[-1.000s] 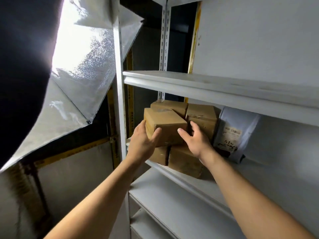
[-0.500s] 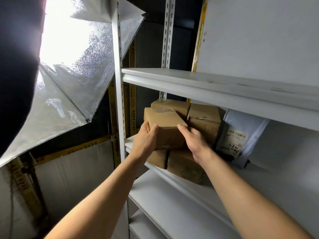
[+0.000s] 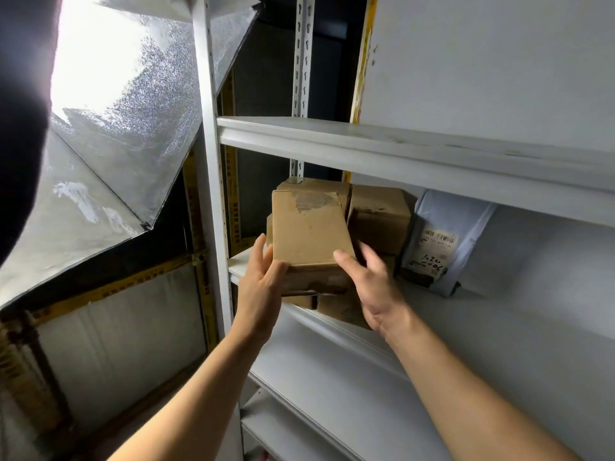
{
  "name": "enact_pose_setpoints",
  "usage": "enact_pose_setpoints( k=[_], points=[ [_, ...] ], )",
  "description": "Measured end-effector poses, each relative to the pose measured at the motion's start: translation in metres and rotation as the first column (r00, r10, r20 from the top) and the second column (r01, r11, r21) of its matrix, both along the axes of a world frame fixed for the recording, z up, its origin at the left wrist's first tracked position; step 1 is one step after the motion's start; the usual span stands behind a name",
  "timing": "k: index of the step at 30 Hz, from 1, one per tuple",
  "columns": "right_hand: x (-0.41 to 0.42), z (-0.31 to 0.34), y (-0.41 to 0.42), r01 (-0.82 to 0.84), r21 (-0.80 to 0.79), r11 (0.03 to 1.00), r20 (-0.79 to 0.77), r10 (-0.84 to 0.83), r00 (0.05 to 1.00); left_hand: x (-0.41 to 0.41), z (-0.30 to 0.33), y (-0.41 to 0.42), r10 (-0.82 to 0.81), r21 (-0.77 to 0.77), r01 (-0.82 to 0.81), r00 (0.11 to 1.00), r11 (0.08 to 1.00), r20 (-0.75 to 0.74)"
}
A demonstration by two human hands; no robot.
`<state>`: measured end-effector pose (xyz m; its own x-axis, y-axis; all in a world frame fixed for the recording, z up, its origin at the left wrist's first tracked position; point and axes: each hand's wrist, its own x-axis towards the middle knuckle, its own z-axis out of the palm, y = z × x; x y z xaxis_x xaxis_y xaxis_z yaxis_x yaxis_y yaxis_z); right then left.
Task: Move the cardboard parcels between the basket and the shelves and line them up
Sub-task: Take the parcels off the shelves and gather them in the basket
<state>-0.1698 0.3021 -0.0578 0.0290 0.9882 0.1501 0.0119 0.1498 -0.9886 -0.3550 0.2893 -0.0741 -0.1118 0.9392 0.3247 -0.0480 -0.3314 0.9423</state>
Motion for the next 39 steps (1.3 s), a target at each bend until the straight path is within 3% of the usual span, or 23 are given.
enact_pose_setpoints(
  k=[3,8,15,19,23,31,39],
  points=[
    [0.011,-0.008,-0.025,0.029,0.042,0.999,-0.034,-0.028,0.999,0.002,-0.015,-0.012,-0.096,0.052,0.097,0.995,0.994,-0.012],
    [0.046,-0.022,-0.076,0.084,0.094,0.992,0.054,-0.089,0.995,0.024,-0.035,-0.038,-0.229,0.117,0.230,0.973,0.966,-0.020],
    [0.107,-0.028,-0.160,0.261,0.137,0.956,0.049,-0.269,0.962,0.092,-0.039,-0.075,-0.438,0.146,0.434,0.899,0.889,-0.007],
    [0.144,-0.041,-0.226,0.388,0.132,0.912,0.015,-0.393,0.919,0.143,-0.043,-0.116,-0.562,0.141,0.558,0.827,0.818,-0.017],
    [0.177,-0.062,-0.311,0.531,0.086,0.843,-0.066,-0.527,0.848,0.198,-0.054,-0.167,-0.712,0.125,0.711,0.701,0.692,-0.047],
    [0.219,-0.101,-0.507,0.803,-0.026,0.596,-0.216,-0.787,0.577,0.295,-0.082,-0.314,-0.891,-0.026,0.893,0.445,0.448,-0.089],
    [0.217,-0.162,-0.671,0.958,-0.134,0.253,-0.252,-0.944,0.214,0.359,-0.126,-0.450,-0.980,-0.199,0.971,0.099,0.133,-0.172]
  ],
)
